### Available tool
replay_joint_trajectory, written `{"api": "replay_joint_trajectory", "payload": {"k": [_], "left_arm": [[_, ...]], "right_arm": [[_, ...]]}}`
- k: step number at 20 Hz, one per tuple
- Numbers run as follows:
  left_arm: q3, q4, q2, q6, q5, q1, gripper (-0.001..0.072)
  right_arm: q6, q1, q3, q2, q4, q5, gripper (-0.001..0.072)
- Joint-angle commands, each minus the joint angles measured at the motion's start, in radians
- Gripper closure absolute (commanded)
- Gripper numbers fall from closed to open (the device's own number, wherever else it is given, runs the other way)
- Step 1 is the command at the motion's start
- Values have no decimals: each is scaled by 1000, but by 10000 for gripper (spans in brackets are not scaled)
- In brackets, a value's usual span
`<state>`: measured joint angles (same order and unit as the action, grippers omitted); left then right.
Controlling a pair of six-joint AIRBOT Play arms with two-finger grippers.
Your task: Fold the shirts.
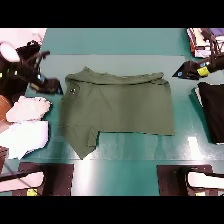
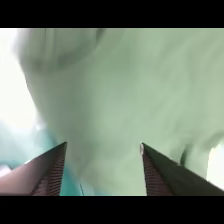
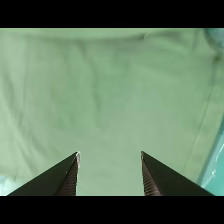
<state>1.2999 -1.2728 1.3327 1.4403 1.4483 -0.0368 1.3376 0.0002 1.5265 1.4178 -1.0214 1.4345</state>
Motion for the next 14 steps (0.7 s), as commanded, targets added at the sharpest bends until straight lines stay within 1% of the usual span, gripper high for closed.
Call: {"api": "replay_joint_trajectory", "payload": {"k": [1,4,7,10,13,14], "left_arm": [[-352,-16,-221,51,-74,-1,163],[-561,-19,-343,74,-159,-1,163],[-668,-18,-354,105,-230,-1,162],[-729,15,-354,143,-351,-1,163],[-742,94,-346,143,-442,-1,163],[-744,115,-341,142,-451,-1,163]], "right_arm": [[-7,-2,-159,-134,1,-56,276],[-7,-2,-261,-219,1,-111,276],[-7,-2,-322,-266,1,-115,276],[-7,-2,-365,-296,1,-115,276],[-7,-2,-373,-299,0,-94,276],[-7,-2,-373,-299,1,-91,276]]}}
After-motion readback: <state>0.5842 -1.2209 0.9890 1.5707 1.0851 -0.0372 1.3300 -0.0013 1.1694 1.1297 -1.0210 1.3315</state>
